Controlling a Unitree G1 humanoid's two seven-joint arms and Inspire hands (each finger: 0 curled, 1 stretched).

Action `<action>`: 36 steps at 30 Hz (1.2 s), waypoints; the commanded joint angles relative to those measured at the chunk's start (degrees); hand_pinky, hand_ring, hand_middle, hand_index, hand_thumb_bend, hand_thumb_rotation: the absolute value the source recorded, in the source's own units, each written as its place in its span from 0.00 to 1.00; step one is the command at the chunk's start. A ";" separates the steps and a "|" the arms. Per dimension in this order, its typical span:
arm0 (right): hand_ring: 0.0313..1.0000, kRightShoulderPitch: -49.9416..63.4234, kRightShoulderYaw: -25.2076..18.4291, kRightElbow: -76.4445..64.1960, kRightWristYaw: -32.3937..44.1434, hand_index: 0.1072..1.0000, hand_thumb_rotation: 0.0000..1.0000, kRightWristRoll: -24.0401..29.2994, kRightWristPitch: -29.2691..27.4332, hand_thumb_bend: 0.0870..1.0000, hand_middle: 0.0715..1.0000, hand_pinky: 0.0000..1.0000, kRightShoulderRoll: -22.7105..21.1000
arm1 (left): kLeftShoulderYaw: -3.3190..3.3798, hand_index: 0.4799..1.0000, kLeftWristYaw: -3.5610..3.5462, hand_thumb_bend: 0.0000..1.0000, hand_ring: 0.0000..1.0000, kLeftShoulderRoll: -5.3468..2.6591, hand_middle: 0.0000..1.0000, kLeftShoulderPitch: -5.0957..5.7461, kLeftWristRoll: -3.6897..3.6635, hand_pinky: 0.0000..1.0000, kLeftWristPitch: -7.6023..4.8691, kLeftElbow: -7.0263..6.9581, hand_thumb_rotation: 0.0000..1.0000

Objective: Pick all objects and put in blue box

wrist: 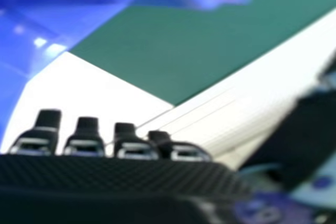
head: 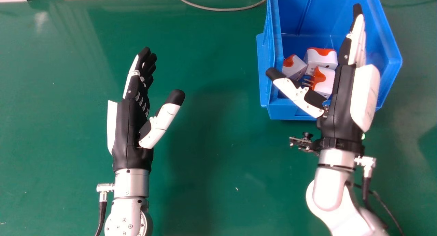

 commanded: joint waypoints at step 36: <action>0.91 8.67 -2.79 -4.24 14.72 0.94 0.93 6.56 -8.35 0.47 0.93 0.83 10.85 | -0.89 0.84 0.66 0.89 0.95 0.76 0.92 2.92 2.13 0.97 -0.80 -3.20 0.59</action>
